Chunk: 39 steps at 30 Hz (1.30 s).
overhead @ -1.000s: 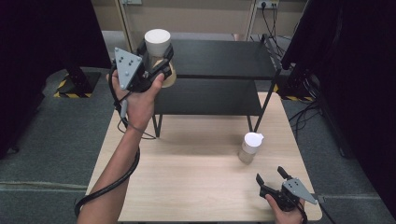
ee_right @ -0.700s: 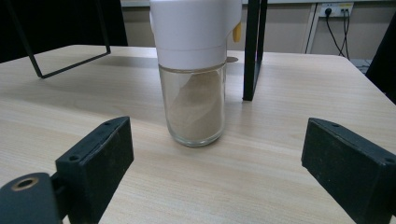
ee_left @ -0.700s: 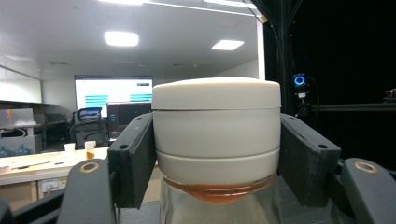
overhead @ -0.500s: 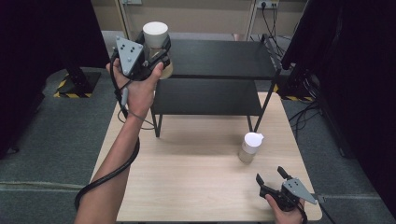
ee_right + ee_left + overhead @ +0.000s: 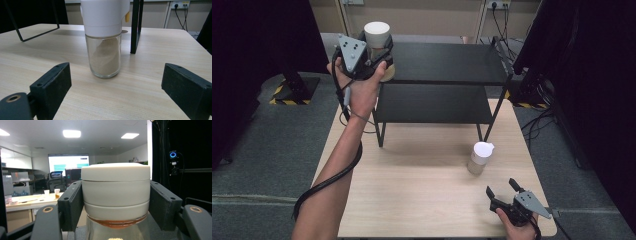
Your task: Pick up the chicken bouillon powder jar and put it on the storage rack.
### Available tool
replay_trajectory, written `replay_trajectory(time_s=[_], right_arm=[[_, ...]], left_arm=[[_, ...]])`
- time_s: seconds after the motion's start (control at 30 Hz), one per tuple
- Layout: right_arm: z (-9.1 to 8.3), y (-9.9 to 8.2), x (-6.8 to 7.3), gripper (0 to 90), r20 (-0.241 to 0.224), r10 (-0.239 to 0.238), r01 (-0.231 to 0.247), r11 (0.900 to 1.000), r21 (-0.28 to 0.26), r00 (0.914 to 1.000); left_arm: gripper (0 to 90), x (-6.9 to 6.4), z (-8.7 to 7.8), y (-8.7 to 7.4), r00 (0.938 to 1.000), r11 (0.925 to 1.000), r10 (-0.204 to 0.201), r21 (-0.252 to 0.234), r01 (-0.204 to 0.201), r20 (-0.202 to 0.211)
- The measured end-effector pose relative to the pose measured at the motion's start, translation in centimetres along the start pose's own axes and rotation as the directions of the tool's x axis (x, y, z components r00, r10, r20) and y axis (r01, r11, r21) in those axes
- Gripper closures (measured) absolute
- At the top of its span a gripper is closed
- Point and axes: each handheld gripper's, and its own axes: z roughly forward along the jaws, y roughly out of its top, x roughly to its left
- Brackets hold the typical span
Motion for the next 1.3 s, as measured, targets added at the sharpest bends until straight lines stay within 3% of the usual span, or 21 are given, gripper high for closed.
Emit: replay_trajectory(time_s=[0.17, 0.47, 0.6, 0.7, 0.87, 0.97, 1.3], right_arm=[[0.0, 0.0, 0.0, 9.3, -0.001, 0.000, 0.000, 1.0000, 0.001, 1.0000], [0.0, 0.0, 0.0, 9.2, -0.001, -0.007, 0.007, 1.0000, 0.001, 1.0000], [0.0, 0.0, 0.0, 9.1, -0.002, -0.004, 0.004, 1.0000, 0.001, 1.0000], [0.0, 0.0, 0.0, 9.1, -0.002, -0.005, 0.005, 1.0000, 0.001, 1.0000], [0.1, 0.1, -0.1, 9.0, -0.006, -0.001, 0.001, 1.0000, 0.004, 1.0000], [0.0, 0.1, -0.1, 9.0, -0.007, 0.002, -0.001, 1.0000, 0.003, 1.0000], [0.0, 0.0, -0.1, 9.0, -0.006, 0.002, -0.002, 1.0000, 0.002, 1.0000]], left_arm=[[33.7, -0.1, 0.2, -0.3, 0.9999, 1.0000, -0.006, 0.006, 0.006, -0.015], [32.9, 0.1, 0.0, 0.0, 1.0000, 0.9999, -0.007, 0.012, 0.007, -0.001], [18.6, 0.0, 0.1, 0.2, 1.0000, 0.9998, -0.003, 0.019, 0.003, -0.003], [14.3, -0.1, -0.2, 0.2, 0.9999, 0.9998, 0.003, 0.021, -0.003, -0.014], [13.3, -0.1, -1.4, -0.2, 0.9999, 0.9999, -0.002, -0.010, 0.002, -0.011], [12.9, -0.2, -2.4, -0.5, 0.9997, 0.9993, -0.025, -0.027, 0.025, -0.007], [12.6, -0.6, -5.0, -1.9, 0.9999, 0.9988, 0.005, -0.049, -0.005, 0.009]])
